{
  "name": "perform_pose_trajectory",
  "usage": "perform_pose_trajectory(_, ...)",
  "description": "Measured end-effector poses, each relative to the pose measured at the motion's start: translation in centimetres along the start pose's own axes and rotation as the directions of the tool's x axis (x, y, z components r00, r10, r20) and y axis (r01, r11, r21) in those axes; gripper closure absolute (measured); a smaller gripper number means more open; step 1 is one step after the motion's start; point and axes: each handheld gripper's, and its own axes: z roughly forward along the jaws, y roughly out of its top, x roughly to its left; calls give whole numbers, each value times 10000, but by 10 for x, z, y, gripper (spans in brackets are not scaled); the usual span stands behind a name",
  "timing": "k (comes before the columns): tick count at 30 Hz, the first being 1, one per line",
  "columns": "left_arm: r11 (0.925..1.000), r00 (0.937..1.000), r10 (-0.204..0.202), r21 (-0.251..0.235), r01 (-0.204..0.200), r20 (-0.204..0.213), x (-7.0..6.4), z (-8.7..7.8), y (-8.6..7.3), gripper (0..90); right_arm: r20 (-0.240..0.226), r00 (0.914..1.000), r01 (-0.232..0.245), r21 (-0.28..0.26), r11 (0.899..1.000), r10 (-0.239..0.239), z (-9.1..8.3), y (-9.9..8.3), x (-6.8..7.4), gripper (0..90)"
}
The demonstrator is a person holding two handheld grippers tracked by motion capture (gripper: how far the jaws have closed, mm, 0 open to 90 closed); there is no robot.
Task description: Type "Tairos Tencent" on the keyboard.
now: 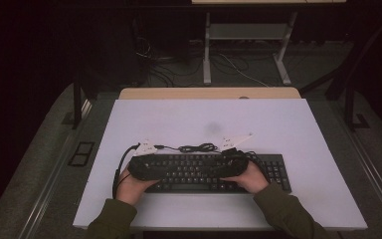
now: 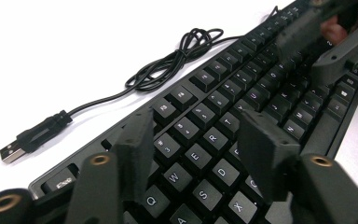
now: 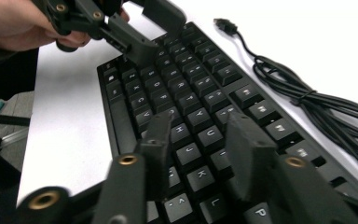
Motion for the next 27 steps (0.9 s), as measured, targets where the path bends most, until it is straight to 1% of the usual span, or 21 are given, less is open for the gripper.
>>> perform_pose_trajectory(5,10000,10000,-43,-57,43,20,0,0,-1,343,-134,9999,103,145,9998,-101,2,-1,3,742)
perform_pose_trajectory(7,10000,10000,-4,-72,4,60,-1,0,-1,336,-172,9998,142,191,9997,-139,4,-1,4,765)
perform_pose_trajectory(13,9999,10000,-38,-133,39,45,-1,0,-2,272,-240,9994,268,316,9991,-260,9,-1,8,846)
perform_pose_trajectory(16,9997,9999,-122,-188,123,61,-1,-1,-3,247,-255,9993,266,386,9989,-257,11,-1,10,880)
perform_pose_trajectory(18,9996,9999,-146,-223,148,80,-1,-1,-3,228,-246,9991,355,421,9985,-345,13,-2,10,887)
perform_pose_trajectory(20,9995,9998,-155,-260,158,121,-1,-1,-3,213,-276,9991,333,523,9981,-319,15,-2,12,893)
perform_pose_trajectory(23,9997,9998,-138,-203,141,164,-1,0,-3,194,-264,9989,399,663,9970,-382,19,-3,14,893)
perform_pose_trajectory(27,9997,9997,-165,-191,169,160,-2,1,-4,191,-309,9986,460,748,9961,-438,23,-3,17,893)
